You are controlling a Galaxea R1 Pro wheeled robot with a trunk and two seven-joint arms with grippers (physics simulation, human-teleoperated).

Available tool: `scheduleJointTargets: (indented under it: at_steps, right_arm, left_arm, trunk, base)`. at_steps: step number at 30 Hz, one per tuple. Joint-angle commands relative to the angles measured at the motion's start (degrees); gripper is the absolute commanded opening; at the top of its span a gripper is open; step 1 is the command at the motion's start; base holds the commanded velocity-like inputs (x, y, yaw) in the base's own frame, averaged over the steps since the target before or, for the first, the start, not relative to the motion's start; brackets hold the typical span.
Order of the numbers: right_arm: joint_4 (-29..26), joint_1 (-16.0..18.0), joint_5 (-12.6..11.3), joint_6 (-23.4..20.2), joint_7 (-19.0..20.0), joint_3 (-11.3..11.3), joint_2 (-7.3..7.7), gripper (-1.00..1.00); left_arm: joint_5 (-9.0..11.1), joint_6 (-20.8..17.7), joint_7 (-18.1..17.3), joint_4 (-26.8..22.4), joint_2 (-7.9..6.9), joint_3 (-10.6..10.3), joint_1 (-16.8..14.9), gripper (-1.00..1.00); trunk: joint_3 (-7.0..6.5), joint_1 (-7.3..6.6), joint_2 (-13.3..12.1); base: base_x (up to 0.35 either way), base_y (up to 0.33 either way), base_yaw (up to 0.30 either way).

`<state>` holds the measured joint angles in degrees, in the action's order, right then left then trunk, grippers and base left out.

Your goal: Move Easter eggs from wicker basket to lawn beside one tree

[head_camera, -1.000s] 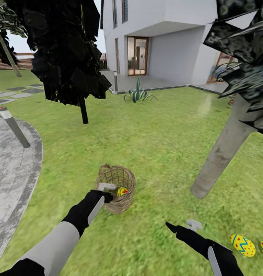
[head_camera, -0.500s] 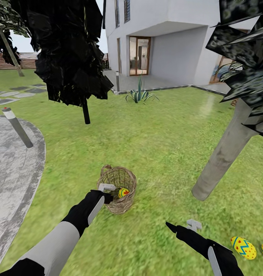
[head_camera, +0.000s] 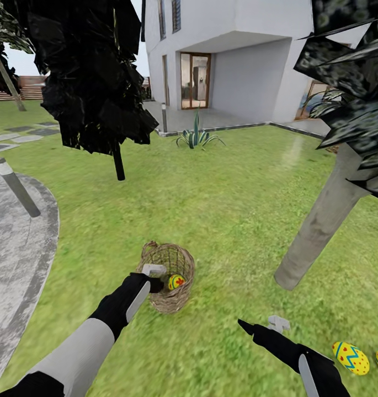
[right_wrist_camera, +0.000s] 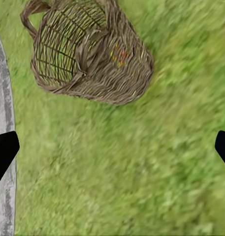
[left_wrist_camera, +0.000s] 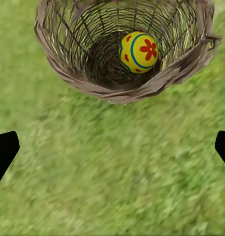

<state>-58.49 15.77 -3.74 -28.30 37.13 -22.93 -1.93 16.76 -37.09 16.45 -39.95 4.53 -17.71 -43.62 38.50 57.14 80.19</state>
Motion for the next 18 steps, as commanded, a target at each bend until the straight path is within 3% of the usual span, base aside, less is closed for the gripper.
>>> scheduleJointTargets:
  at_steps: [1,18]
  right_arm:
    - [0.0,0.1,-0.4,-0.5,0.1,-0.2,-0.04,1.0]
    - [0.0,0.1,-0.3,-0.5,0.1,-0.2,-0.09,1.0]
  left_arm:
    - [0.6,-0.2,0.5,-0.1,-0.05,-0.2,0.0,1.0]
    - [0.6,-0.2,0.3,0.0,-0.05,-0.2,-0.1,1.0]
  trunk:
    - [0.02,0.02,0.0]
    - [-0.73,0.02,0.0]
  base:
    - [0.243,0.174,-0.207]
    - [0.259,0.221,-0.237]
